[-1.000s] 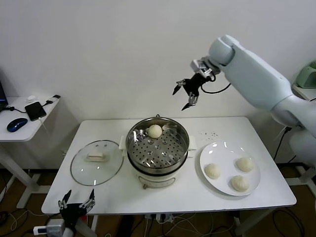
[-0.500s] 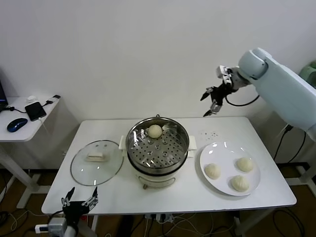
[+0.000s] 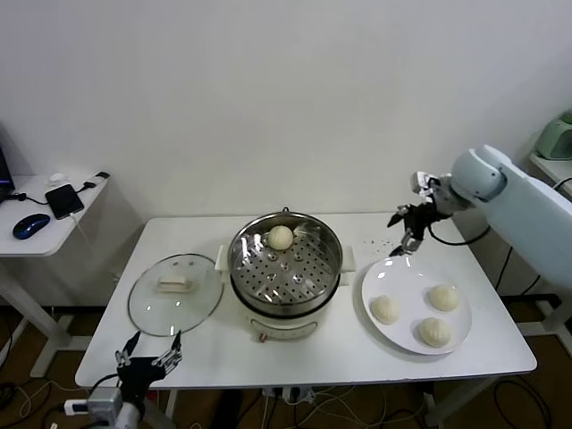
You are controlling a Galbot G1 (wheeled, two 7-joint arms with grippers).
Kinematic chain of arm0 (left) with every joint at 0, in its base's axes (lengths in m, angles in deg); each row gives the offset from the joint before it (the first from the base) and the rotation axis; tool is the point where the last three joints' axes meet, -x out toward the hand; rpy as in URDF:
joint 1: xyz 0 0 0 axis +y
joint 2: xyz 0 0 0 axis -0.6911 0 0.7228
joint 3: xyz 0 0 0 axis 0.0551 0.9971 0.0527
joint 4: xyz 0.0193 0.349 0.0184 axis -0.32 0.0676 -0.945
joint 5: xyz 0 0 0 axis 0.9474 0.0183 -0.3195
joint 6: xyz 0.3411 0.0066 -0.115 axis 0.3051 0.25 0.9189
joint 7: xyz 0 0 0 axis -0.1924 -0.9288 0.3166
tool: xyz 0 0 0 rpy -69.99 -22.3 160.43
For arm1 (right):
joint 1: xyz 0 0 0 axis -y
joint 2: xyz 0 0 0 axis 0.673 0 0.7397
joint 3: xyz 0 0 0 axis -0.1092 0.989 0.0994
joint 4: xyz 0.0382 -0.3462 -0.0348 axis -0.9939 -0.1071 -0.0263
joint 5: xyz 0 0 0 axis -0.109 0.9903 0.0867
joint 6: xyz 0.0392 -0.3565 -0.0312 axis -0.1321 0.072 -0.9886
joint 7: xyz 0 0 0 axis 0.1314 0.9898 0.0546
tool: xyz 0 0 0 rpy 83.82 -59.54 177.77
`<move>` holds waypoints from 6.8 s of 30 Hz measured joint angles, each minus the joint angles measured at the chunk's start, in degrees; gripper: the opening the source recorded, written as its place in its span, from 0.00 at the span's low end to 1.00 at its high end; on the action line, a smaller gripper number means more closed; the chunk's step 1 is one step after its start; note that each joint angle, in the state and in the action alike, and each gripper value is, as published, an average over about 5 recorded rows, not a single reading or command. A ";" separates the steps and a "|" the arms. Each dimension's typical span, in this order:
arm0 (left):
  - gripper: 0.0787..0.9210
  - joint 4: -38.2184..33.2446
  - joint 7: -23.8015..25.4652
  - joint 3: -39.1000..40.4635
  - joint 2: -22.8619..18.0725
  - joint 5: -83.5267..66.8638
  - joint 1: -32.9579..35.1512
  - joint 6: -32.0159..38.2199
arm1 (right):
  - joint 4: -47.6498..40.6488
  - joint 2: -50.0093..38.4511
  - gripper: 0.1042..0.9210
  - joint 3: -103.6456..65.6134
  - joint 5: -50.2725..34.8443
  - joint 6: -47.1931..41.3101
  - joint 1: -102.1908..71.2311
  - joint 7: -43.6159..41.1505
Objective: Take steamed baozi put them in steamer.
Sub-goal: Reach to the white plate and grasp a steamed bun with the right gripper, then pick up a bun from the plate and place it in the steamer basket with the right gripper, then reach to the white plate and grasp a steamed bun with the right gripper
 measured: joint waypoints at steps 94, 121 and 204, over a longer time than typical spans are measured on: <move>0.88 -0.58 -0.29 1.31 -0.39 0.21 -0.53 -0.18 | -3.63 4.90 0.51 13.90 0.38 6.37 12.41 -7.81; 0.88 -1.77 -0.03 -1.95 -0.43 -3.66 -2.39 -0.27 | -11.59 34.80 0.51 33.73 -17.19 -9.68 28.00 1.11; 0.88 -4.44 0.12 2.60 -2.01 -3.22 1.90 -1.14 | 9.57 -8.78 0.88 -7.26 19.70 17.67 -16.19 -9.46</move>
